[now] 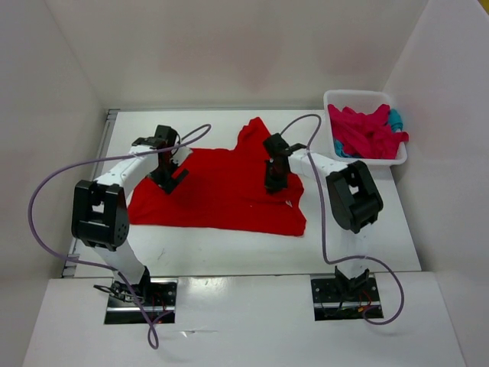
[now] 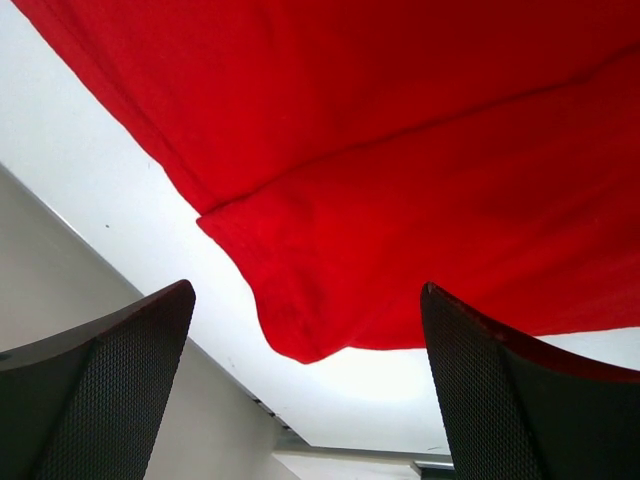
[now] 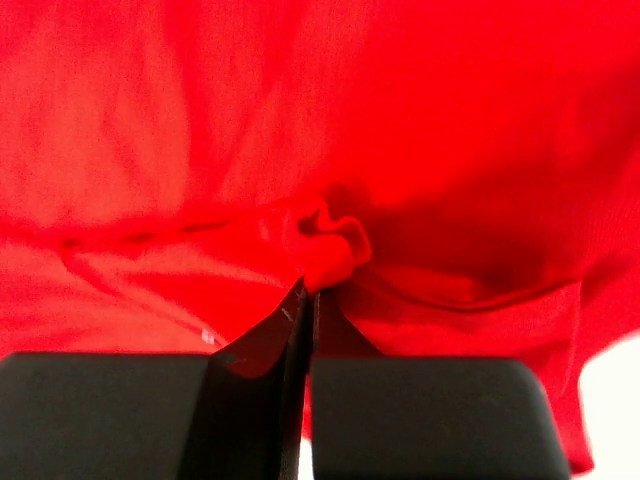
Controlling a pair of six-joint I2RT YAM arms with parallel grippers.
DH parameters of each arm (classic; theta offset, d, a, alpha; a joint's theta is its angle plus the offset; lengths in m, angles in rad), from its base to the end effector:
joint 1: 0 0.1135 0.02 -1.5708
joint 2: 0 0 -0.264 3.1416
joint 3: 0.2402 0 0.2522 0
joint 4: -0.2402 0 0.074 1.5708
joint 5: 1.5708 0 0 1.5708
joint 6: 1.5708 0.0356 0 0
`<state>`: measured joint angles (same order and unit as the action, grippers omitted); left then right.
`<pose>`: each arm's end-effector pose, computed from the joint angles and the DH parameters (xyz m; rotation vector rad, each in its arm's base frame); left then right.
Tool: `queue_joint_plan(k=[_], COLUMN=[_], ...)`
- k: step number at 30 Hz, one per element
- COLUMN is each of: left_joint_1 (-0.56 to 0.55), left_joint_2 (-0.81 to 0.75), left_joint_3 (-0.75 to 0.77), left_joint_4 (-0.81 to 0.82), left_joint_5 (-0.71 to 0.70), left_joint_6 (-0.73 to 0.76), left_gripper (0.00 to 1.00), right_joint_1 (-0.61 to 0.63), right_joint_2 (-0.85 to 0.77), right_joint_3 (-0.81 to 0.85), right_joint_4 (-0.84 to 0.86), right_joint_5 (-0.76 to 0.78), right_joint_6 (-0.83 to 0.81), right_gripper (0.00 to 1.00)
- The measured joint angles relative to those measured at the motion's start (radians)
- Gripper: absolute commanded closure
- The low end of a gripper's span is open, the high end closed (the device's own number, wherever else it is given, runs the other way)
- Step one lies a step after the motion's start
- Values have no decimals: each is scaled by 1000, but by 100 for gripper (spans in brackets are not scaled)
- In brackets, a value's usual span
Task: Fold and stack the t-shirts
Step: Fold the flattened tshirt in 1/3 of the way
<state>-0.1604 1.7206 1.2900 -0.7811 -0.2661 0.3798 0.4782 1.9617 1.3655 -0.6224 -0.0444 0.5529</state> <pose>0.3422 -0.0459 0.2254 0.6776 2.7008 0.4256 0.3498 0.1831 0.1668 0.0949 2.8396 0.3041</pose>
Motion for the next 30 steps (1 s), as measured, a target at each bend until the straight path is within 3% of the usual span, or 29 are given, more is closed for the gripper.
queue_joint_plan(k=[2,5,6,11,14,15,18,20,25,30], left_joint_1=[0,0,0,-19,-60,-81,-182,-257,-460,-583], left_joint_2=[-6,-13,-15,-19,-22,-23,-31,-32,-8,97], left_joint_3=[-2,-3,-3,40,108,129,179,198,235,281], left_joint_4=[-1,0,0,-11,-14,-11,-3,1,24,93], left_joint_5=[3,14,19,69,115,129,169,201,278,379], left_joint_6=[-8,-17,-17,-14,11,21,72,109,176,196], left_gripper=[0,0,0,0,0,0,0,0,0,0], right_joint_1=[26,75,95,151,158,158,161,164,150,85], right_joint_2=[-64,-187,-225,-274,-306,-328,-397,-462,-630,-663], right_joint_3=[-56,-151,-182,-278,-352,-375,-401,-404,-404,-418], right_joint_4=[2,24,38,71,67,59,31,25,16,-22], right_joint_5=[14,34,34,22,0,-11,-45,-53,-33,31], right_joint_6=[14,35,39,62,88,95,111,122,180,264], right_gripper=[100,89,81,79,65,59,59,53,53,53])
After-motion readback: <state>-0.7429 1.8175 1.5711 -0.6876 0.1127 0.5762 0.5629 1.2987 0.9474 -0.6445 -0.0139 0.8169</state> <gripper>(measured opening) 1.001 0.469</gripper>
